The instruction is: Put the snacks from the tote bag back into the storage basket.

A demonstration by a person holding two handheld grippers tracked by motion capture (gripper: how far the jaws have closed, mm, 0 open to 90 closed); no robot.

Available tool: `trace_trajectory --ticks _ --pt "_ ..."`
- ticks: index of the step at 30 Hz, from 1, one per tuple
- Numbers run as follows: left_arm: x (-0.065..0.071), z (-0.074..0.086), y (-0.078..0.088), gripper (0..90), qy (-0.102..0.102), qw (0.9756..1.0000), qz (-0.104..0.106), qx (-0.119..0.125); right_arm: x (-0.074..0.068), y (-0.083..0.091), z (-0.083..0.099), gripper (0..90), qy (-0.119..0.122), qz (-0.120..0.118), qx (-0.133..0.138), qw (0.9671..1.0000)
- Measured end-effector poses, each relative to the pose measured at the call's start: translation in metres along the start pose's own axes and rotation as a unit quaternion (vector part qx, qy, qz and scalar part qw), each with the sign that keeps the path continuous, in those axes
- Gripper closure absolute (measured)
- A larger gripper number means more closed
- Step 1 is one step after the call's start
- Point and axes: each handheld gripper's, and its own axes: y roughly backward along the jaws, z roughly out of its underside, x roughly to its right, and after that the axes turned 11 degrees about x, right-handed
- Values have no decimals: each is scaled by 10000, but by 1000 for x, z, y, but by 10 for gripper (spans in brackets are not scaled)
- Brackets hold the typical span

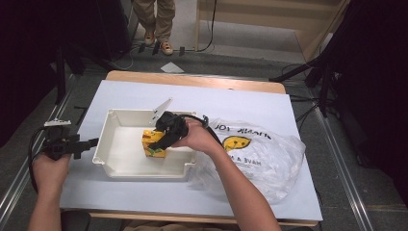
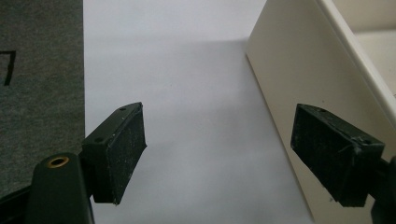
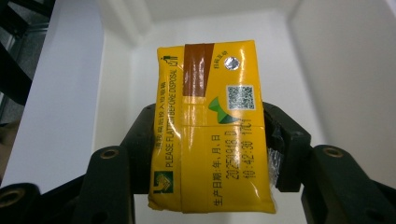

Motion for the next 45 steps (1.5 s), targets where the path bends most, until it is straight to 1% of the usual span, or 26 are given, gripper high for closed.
trace_trajectory --ticks 1,4,6,9,12,15,16,22,24,27,30,31,33,35,38,43,45 --pt "0 0 0 187 5 10000 0 1 0 0 0 469 -21 -7 -6 10000" --pt "0 0 0 187 12 10000 2 -5 3 -1 1 444 -257 -86 -53 9996" --pt "0 0 -1 187 25 10000 1 9 4 -2 1 438 -308 -121 -56 9994" --pt "0 0 0 187 24 10000 0 2 3 -1 0 435 -318 -101 -49 9994" --pt "0 0 0 188 32 10000 -10 9 2 1 -1 427 -420 -114 -1 9991" --pt "0 0 0 187 29 10000 -7 3 3 8 -4 411 -529 -122 157 9984" --pt "0 0 0 187 36 10000 -9 10 3 11 -5 401 -527 -84 214 9983" --pt "0 0 -1 187 38 10000 -6 12 -1 26 -9 368 -560 136 255 9980" --pt "0 0 -1 187 34 10000 -9 8 -2 30 -10 360 -604 165 273 9977" --pt "1 0 -1 187 29 10000 -15 -5 -4 35 -10 357 -567 236 298 9977" --pt "0 1 -1 187 31 10000 -12 -1 -6 39 -10 354 -605 402 310 9969" --pt "0 1 -1 187 32 10000 -15 -1 -6 40 -10 349 -563 457 333 9968" --pt "0 1 -1 187 28 10000 -13 -12 -7 43 -9 346 -580 497 325 9965" --pt "0 1 -1 187 26 10000 -10 -15 -8 47 -8 341 -677 554 341 9956" --pt "1 1 -1 187 20 10000 -13 -18 -9 52 -7 320 -700 622 419 9947" --pt "2 1 -1 187 -4 10000 -9 -22 -13 60 -5 298 -776 784 404 9931" --pt "2 1 -1 187 1 10000 -21 -41 -14 64 -3 297 -777 849 457 9923"
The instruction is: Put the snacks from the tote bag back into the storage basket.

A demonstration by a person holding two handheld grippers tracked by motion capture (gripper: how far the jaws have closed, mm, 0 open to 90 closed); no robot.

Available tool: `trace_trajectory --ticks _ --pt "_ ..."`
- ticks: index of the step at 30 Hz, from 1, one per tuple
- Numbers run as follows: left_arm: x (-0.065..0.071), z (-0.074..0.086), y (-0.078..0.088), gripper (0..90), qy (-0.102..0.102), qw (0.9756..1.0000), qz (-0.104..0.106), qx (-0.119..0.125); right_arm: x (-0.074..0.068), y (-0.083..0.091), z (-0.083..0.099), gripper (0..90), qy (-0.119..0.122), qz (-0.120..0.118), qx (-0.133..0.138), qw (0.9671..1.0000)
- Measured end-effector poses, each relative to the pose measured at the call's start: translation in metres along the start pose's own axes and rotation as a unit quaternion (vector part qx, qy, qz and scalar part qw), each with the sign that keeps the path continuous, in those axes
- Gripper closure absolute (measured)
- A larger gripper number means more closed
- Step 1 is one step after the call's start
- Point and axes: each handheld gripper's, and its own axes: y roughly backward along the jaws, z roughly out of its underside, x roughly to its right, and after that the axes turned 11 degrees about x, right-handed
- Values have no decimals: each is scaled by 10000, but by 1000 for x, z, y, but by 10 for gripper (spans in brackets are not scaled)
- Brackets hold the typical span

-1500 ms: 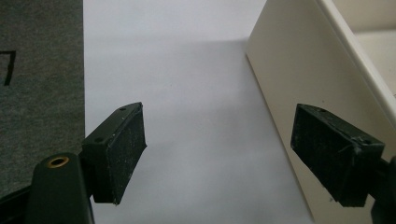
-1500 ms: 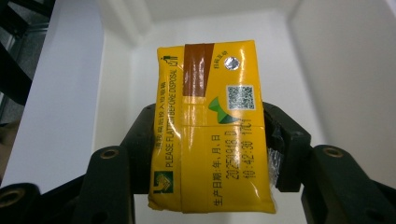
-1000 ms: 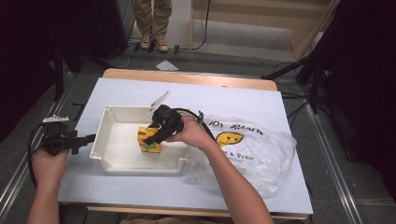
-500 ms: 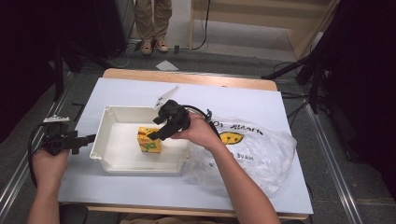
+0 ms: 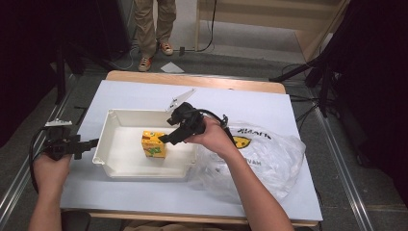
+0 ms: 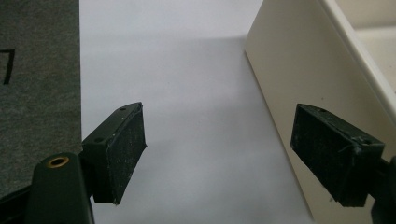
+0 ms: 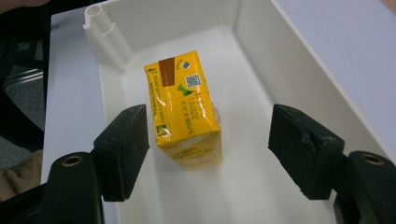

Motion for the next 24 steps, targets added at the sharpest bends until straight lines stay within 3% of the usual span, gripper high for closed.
trace_trajectory --ticks 10,24 --pt "0 0 0 187 -6 10000 -1 6 5 22 13 276 -295 229 197 9991" --pt "2 0 -4 187 -39 10000 23 -58 10 61 36 241 -483 681 376 9958"
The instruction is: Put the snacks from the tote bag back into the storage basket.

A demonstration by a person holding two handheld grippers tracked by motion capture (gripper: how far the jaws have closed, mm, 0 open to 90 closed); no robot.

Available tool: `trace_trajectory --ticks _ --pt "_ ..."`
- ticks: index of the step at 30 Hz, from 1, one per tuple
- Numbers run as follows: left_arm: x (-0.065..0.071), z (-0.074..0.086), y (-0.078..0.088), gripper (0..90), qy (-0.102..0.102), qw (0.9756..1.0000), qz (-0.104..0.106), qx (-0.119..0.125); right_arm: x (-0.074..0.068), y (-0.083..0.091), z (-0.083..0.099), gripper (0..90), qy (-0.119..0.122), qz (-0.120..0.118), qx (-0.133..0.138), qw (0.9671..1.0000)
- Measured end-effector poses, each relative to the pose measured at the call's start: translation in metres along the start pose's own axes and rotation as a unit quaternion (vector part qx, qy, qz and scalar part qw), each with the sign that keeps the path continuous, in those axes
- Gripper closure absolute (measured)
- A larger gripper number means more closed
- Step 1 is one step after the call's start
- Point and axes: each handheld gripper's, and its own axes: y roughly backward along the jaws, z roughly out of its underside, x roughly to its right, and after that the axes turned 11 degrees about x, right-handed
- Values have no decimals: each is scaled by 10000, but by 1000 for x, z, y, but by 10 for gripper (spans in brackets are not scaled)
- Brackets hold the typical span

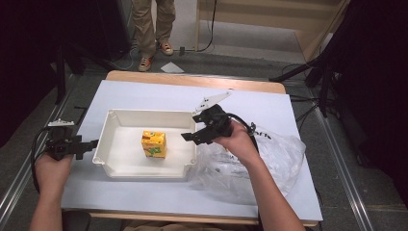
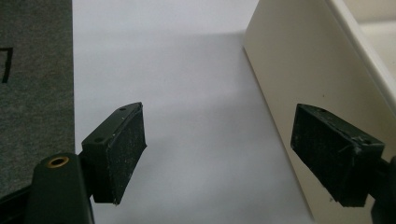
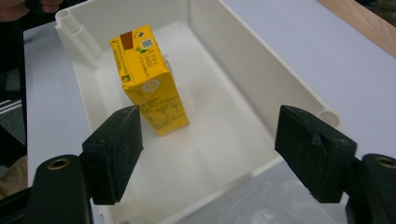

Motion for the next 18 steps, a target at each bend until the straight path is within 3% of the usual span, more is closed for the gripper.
trace_trajectory --ticks 3,18 --pt "0 0 0 187 -1 10000 0 -11 3 8 5 194 -33 46 -1 10000" --pt "2 0 0 187 -25 10000 8 -12 16 44 29 192 -197 523 128 9984"
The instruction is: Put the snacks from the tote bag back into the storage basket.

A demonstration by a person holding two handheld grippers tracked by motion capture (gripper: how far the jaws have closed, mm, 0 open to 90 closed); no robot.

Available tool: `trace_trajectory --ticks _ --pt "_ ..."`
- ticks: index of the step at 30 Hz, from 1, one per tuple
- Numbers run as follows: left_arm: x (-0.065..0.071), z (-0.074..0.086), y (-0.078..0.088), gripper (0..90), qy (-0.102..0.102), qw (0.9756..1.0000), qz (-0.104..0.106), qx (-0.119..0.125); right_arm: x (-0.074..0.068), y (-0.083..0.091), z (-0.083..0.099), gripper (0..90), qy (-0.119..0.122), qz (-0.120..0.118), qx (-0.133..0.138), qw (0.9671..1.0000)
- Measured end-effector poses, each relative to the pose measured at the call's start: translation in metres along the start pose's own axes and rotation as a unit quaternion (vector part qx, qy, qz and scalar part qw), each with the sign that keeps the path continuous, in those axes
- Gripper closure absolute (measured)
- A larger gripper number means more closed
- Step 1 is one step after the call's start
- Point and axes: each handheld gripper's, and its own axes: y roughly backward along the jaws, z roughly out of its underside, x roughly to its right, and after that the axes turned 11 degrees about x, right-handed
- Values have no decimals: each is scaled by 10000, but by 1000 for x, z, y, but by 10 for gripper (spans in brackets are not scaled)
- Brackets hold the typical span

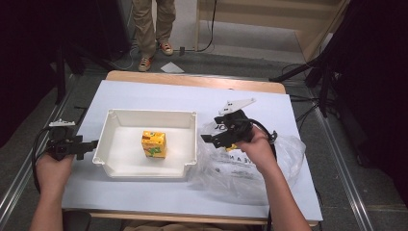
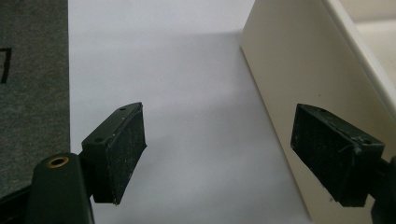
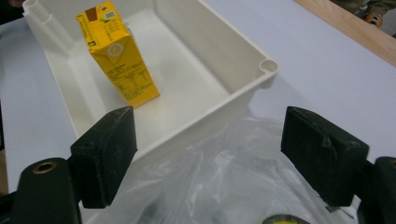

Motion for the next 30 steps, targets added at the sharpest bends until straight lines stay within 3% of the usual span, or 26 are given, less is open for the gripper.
trace_trajectory --ticks 8,14,24,30 --pt "1 -1 -1 187 -34 10000 9 6 16 15 14 191 -139 212 147 9996" --pt "0 -1 -1 187 -30 10000 -13 1 28 24 26 192 -93 431 131 9989" --pt "0 -1 -3 183 -10 10000 -90 -8 51 46 44 192 -318 722 243 9966" --pt "1 0 -5 181 3 9999 -133 -52 62 51 51 192 -458 820 263 9952"
